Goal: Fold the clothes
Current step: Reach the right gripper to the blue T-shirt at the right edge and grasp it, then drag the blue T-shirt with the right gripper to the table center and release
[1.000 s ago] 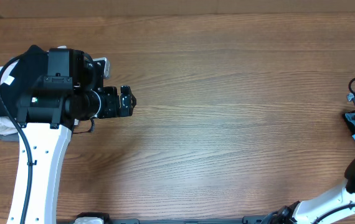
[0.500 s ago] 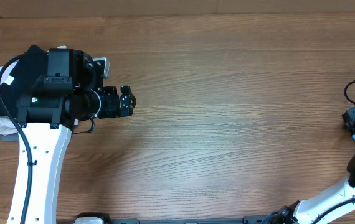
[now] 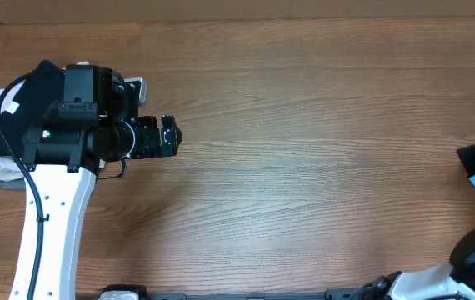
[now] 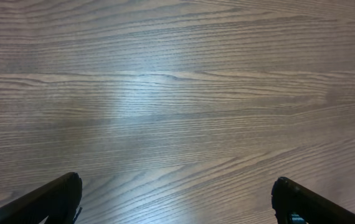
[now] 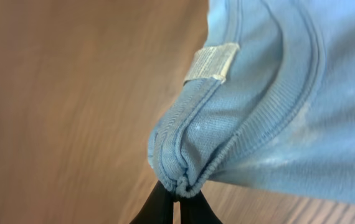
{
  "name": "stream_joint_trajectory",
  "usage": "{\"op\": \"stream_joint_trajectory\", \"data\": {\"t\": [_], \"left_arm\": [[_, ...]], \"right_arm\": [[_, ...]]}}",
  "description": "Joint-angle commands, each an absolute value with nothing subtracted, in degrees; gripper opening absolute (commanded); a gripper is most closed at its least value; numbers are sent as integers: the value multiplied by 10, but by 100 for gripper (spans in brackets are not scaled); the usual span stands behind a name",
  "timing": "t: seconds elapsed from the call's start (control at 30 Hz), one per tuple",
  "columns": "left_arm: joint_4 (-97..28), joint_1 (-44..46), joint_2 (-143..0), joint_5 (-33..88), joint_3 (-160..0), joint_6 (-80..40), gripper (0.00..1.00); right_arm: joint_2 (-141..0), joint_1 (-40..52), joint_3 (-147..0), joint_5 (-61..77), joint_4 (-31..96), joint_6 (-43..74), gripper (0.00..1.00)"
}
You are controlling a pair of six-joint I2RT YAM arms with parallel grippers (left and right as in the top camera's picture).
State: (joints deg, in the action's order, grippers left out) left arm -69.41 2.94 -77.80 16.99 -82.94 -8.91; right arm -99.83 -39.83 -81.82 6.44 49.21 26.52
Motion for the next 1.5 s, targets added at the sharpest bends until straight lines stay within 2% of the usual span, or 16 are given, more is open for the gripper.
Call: {"op": "stream_joint_trajectory", "data": {"t": [0.0,0.27,0.6,0.73,0.83,0.93,1.03,1.1,1.13,1.27,1.47], "left_arm": [[-696,27,-780,176,-844,-95,100],[-707,27,-780,176,-844,-94,100],[-720,26,-780,174,-845,-92,100],[-719,26,-780,169,-851,-90,100],[-719,26,-780,152,-860,-90,100],[-718,26,-780,146,-867,-90,100],[-716,26,-780,147,-868,-90,100],[-716,27,-780,147,-868,-90,100],[-717,27,-780,147,-868,-90,100],[-720,27,-780,151,-868,-90,100],[-717,30,-780,198,-868,-88,100]], "right_arm": [[-985,-353,-833,156,505,250,4],[-985,-173,-833,169,537,223,4],[-985,162,-833,168,516,223,4],[-985,290,-833,158,509,220,7],[-985,372,-833,111,509,220,19],[-985,424,-833,30,513,221,39],[-985,434,-833,-34,516,226,50],[-985,410,-833,-45,516,227,53],[-985,392,-833,-44,516,228,59],[-985,274,-833,-33,515,258,66],[-1008,80,-832,10,496,257,70]]}}
